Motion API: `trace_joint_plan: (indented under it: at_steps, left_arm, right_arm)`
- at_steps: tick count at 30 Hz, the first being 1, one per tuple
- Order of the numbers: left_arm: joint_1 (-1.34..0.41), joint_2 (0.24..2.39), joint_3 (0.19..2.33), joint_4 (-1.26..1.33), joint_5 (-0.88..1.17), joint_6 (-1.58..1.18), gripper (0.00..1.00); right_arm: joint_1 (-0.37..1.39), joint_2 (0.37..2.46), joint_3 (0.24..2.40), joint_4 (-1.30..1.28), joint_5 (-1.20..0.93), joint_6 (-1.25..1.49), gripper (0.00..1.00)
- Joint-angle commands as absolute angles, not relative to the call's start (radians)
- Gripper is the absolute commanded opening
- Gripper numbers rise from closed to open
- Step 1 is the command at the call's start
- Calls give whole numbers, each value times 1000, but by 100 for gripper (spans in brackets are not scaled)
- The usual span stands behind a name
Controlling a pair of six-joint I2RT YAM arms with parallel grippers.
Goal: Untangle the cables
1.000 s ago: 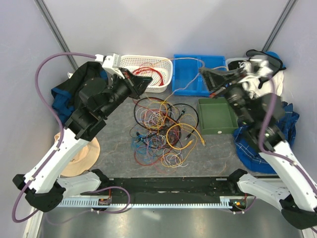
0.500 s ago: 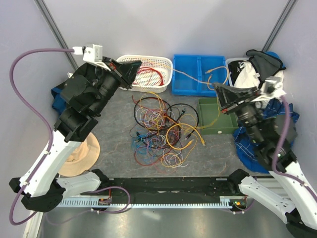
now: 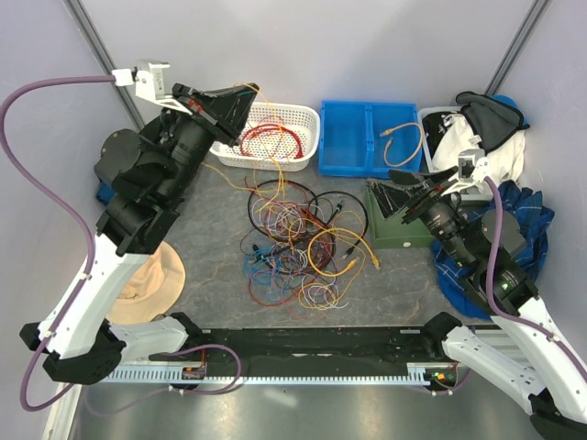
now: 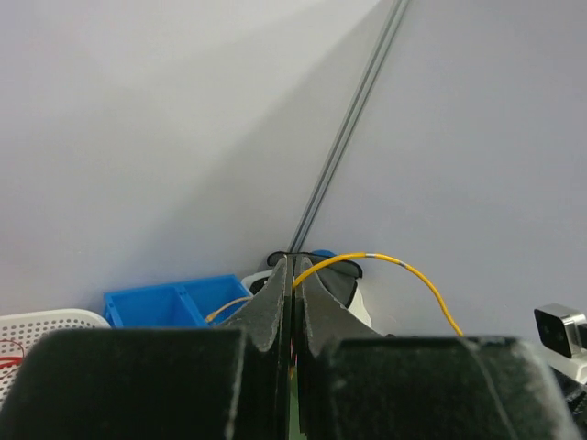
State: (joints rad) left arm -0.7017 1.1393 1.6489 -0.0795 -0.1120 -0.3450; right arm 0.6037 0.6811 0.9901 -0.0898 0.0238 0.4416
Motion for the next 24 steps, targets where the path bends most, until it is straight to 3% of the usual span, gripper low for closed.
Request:
trace_joint_plan:
  at_steps: [1, 24]
  left_arm:
    - [-698, 1167, 1643, -83, -77, -334, 2]
    - [-698, 1266, 1563, -172, 89, -407, 2]
  right_arm:
    - [601, 690, 1034, -19, -97, 454, 77]
    - [604, 1045, 1315, 118, -302, 494, 79]
